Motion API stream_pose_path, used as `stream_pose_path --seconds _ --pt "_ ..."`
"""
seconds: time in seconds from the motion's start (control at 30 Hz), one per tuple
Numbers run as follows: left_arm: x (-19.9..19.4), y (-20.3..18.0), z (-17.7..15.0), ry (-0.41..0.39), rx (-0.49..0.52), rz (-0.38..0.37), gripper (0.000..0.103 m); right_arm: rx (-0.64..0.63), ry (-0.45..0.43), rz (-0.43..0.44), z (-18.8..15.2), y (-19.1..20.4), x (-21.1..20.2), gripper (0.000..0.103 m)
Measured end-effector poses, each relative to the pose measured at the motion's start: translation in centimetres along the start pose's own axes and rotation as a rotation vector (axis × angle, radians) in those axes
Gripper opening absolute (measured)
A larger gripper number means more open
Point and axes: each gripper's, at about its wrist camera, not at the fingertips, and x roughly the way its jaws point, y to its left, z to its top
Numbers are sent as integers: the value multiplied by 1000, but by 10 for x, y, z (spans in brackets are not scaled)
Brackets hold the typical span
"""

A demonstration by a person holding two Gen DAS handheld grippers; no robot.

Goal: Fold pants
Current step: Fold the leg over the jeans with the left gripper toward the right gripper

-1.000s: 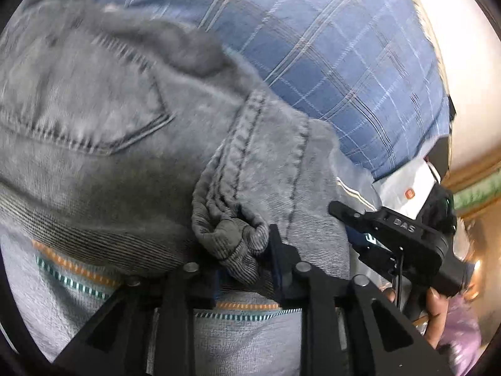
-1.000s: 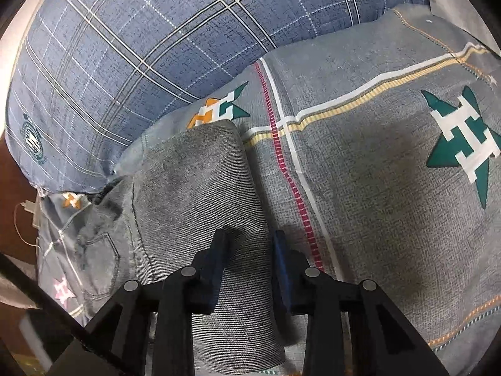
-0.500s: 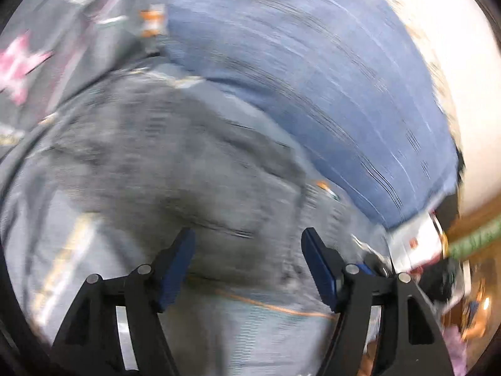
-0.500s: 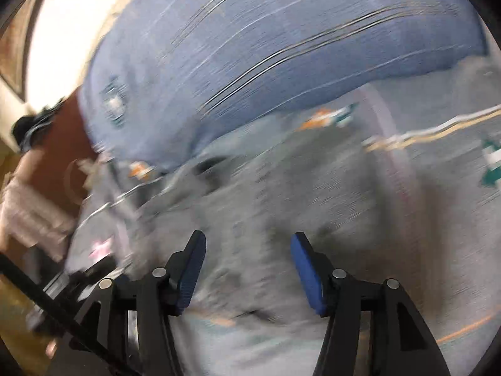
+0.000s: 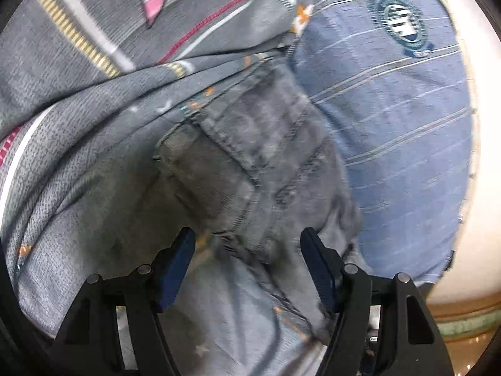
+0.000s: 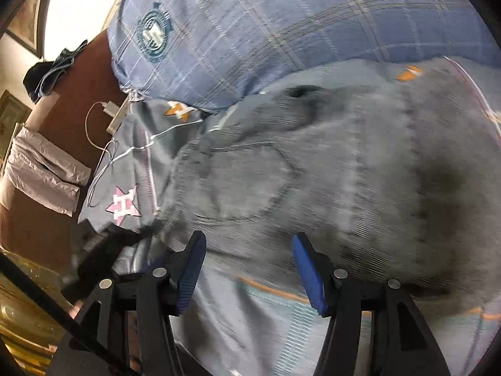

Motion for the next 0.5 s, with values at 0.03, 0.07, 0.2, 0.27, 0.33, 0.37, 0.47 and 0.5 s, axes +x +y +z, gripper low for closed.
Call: stream_pose_path --seconds 0.03,0.07,0.2,0.27,0.33,0.37,0.47,0.5 --pt "4 3 2 3 -13 8 66 -10 15 0 2 10 8 63" --pt "5 5 5 -2 -27 8 61 -9 30 10 4 17 15 63" --pt "9 10 17 -22 -52 18 60 -21 82 36 7 42 51 58" --pt "12 9 25 -24 -75 33 60 -19 116 30 6 44 70 53" --pt "14 7 31 -41 -76 53 56 -3 142 22 3 41 81 45" --pt "13 5 30 -56 -63 69 36 3 148 19 1 39 84 44" --pt "13 3 24 -72 -25 94 26 6 149 18 -4 34 87 38" --pt "12 3 23 -75 -25 95 27 11 150 20 -3 32 87 36"
